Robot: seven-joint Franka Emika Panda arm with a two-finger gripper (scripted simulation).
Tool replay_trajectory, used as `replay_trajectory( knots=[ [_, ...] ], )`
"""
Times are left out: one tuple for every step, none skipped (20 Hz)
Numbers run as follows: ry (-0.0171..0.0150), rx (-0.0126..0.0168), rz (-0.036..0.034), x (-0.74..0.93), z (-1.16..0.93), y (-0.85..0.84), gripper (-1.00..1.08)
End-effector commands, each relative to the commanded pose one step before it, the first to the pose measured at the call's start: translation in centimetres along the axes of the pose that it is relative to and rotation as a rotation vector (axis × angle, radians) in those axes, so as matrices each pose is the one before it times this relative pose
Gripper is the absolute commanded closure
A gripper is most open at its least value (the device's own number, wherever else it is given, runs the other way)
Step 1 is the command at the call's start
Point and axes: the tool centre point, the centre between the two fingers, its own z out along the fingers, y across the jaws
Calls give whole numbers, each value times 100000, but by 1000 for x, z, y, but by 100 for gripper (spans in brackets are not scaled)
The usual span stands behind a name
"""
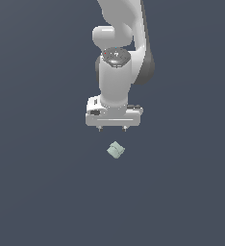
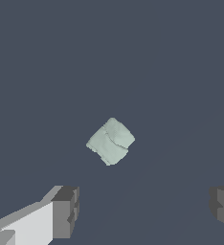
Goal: Pick up the object and move it to a goal position.
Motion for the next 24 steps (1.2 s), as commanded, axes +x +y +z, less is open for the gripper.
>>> replay_trajectory(
  knots=[
    [-51, 34, 533, 3, 87, 20, -92],
    [-12, 47, 471, 12, 69, -20, -92],
    [-20, 53, 607, 17, 86, -22, -92],
    [-26, 60, 734, 21, 104, -33, -92],
    [-31, 71, 875, 24, 124, -38, -92],
    [-35, 86, 1022, 27, 146, -43, -92],
    [-38, 101, 1177, 29, 169, -44, -92],
    [-42, 113, 1321, 30, 191, -49, -92],
    [-48, 122, 1459, 32, 211, -53, -92],
    [-54, 126, 1591, 34, 230, -59, -92],
    [-61, 131, 1729, 35, 249, -64, -92],
    [-67, 135, 1869, 36, 269, -69, -92],
    [-73, 139, 2013, 36, 291, -73, -92],
    [-80, 142, 2159, 36, 312, -76, -92],
    [-86, 142, 2301, 35, 333, -81, -92],
    [-92, 141, 2445, 33, 354, -85, -92],
    [-98, 138, 2589, 31, 375, -88, -92],
    [-103, 134, 2735, 29, 396, -91, -92],
    [-105, 125, 2816, 26, 408, -91, -92],
    [-103, 112, 2820, 22, 409, -88, -92],
    [-101, 99, 2819, 17, 409, -86, -92],
    [-98, 87, 2821, 13, 409, -83, -92],
    [-94, 75, 2822, 10, 409, -80, -92],
    [-89, 63, 2823, 6, 409, -76, -92]
  ],
)
